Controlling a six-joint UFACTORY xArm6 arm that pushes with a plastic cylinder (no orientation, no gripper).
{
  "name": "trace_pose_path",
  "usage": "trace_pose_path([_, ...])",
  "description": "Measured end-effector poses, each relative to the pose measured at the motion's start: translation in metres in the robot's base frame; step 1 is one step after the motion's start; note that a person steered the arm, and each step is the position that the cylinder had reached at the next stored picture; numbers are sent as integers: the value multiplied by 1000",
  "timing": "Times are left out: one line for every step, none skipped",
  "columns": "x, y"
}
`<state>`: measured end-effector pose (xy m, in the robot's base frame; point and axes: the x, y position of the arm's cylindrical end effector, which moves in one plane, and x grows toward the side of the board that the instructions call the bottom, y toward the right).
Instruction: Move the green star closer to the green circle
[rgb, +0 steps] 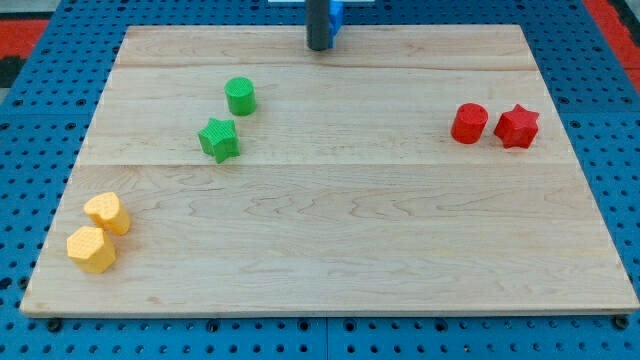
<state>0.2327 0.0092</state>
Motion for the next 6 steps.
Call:
trace_pose_path([73, 10])
trace_pose_path([173, -4])
trace_pose_path([215, -81])
trace_pose_path([198, -129])
trace_pose_path([141, -129])
trace_pose_path([125, -123])
